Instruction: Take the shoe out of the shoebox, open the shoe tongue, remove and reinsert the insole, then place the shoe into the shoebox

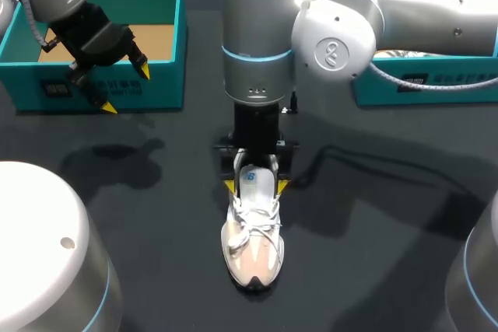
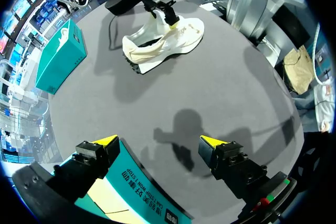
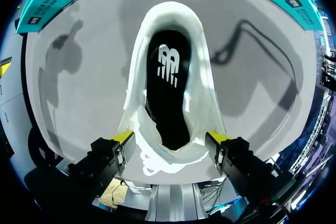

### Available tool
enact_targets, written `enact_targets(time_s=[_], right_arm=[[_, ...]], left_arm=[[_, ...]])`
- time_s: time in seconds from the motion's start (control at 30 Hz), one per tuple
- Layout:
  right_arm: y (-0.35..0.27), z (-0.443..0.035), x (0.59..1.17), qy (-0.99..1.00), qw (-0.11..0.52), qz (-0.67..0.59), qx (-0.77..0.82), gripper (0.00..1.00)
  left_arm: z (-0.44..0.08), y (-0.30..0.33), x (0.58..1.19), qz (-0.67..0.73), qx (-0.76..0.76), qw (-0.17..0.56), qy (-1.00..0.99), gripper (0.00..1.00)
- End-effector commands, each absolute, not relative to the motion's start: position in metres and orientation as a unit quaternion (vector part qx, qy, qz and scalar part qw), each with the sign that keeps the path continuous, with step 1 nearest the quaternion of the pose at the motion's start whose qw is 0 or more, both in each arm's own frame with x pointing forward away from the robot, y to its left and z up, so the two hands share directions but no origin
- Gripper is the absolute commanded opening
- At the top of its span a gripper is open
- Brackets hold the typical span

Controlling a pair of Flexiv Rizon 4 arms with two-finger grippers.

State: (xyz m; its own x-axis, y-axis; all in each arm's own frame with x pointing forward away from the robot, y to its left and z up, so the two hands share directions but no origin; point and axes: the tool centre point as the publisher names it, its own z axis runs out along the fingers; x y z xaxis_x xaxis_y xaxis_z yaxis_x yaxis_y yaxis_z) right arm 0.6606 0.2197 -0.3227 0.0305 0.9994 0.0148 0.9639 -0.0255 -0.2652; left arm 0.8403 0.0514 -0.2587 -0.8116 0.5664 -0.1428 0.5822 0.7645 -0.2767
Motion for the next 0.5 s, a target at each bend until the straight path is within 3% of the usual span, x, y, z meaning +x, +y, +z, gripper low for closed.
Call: enact_targets(time_s=[0.03,0.37,0.5], right_arm=[[0.222,-0.321,0.652,-0.691,0.099,0.083,-0.711,0.86],[0.229,-0.313,0.627,-0.678,0.104,0.088,-0.723,0.82],[0.232,-0.308,0.615,-0.674,0.104,0.090,-0.726,0.74]], left_arm=[[-0.258,0.052,0.840,-0.154,0.306,0.025,0.939,1.00],[-0.258,0.052,0.840,-0.154,0.306,0.025,0.939,1.00],[-0.258,0.052,0.840,-0.154,0.306,0.025,0.939,1.00]])
